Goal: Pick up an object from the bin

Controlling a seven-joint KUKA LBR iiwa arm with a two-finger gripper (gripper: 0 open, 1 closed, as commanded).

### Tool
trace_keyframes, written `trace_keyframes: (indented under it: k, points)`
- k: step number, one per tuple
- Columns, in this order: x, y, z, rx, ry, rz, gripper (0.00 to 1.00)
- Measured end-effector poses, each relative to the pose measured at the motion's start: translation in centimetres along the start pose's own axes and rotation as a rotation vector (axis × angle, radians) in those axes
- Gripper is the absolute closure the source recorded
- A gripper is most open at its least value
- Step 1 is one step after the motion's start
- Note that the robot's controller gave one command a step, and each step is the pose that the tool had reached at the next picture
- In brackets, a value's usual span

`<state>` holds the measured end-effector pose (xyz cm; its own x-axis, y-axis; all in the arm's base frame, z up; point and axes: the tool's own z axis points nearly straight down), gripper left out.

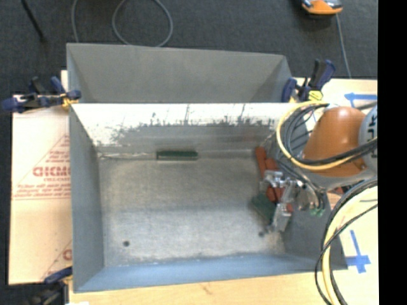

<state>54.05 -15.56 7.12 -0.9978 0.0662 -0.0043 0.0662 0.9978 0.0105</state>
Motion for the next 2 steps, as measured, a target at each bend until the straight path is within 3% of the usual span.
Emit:
trace_keyframes:
  k: [1, 2]
  points:
    - [0.1, -0.1, 0.0, 0.001, 0.001, 0.006, 1.0]
    - [-1.3, 0.9, -13.7, 0.015, -0.008, -0.013, 1.0]
